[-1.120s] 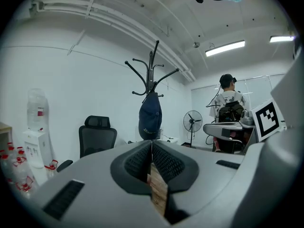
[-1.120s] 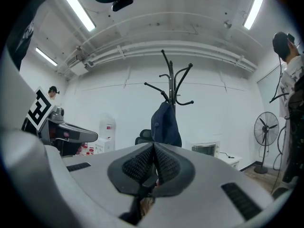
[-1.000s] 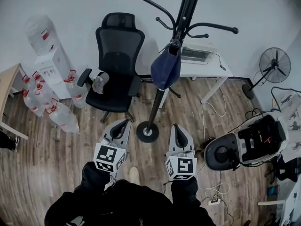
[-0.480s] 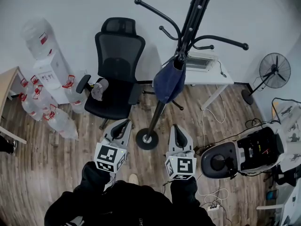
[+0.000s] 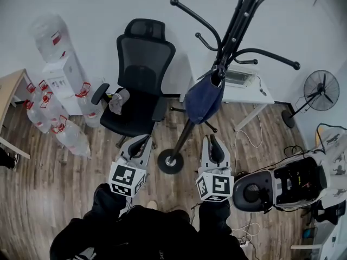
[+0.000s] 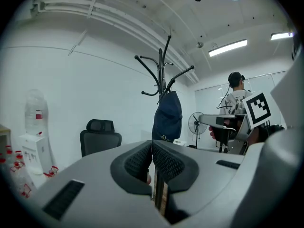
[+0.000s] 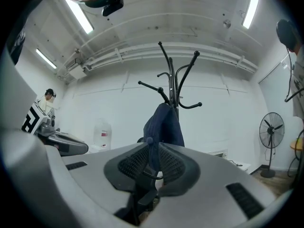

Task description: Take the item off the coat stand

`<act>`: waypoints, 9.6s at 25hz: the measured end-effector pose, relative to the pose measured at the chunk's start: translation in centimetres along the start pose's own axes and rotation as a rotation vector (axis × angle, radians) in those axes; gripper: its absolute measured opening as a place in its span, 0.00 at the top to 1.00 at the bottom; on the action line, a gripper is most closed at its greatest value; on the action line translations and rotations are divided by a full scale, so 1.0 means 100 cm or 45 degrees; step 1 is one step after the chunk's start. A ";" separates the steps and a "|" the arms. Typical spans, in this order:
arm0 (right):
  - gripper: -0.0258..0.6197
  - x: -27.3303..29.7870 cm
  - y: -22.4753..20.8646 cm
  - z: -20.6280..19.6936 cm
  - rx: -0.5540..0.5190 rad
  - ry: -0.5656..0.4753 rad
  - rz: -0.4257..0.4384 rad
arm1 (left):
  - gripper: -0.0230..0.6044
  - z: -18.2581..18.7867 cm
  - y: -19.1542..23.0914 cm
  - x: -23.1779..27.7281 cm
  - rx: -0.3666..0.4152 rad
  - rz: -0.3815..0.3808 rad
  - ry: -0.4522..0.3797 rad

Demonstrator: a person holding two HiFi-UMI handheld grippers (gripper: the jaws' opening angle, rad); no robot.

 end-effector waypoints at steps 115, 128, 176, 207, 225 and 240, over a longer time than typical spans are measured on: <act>0.84 -0.023 0.035 0.149 -0.220 -0.261 0.155 | 0.92 0.015 -0.015 -0.036 -0.019 0.091 -0.026; 0.85 -0.031 0.034 0.155 -0.239 -0.294 0.121 | 0.92 0.014 -0.018 -0.039 -0.008 0.067 -0.048; 0.85 -0.066 0.004 0.116 -0.200 -0.202 -0.038 | 0.92 0.005 -0.035 -0.027 -0.025 -0.027 -0.028; 0.84 -0.112 -0.040 -0.034 -0.067 0.099 -0.162 | 0.92 -0.014 -0.072 -0.014 0.013 -0.122 0.049; 0.84 -0.142 -0.056 -0.066 -0.035 0.160 -0.203 | 0.92 -0.028 -0.084 -0.020 0.024 -0.109 0.092; 0.84 -0.145 -0.052 -0.058 -0.027 0.134 -0.183 | 0.92 -0.024 -0.089 -0.024 0.031 -0.100 0.084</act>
Point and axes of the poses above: the fingertips, and each gripper's own axes: x forward along the fingers, y to its left, z out of its top, the point moved 1 cm from there along -x, backward along the fingers, and after that the axes turned 3 degrees about z, right-handed, at the moved point
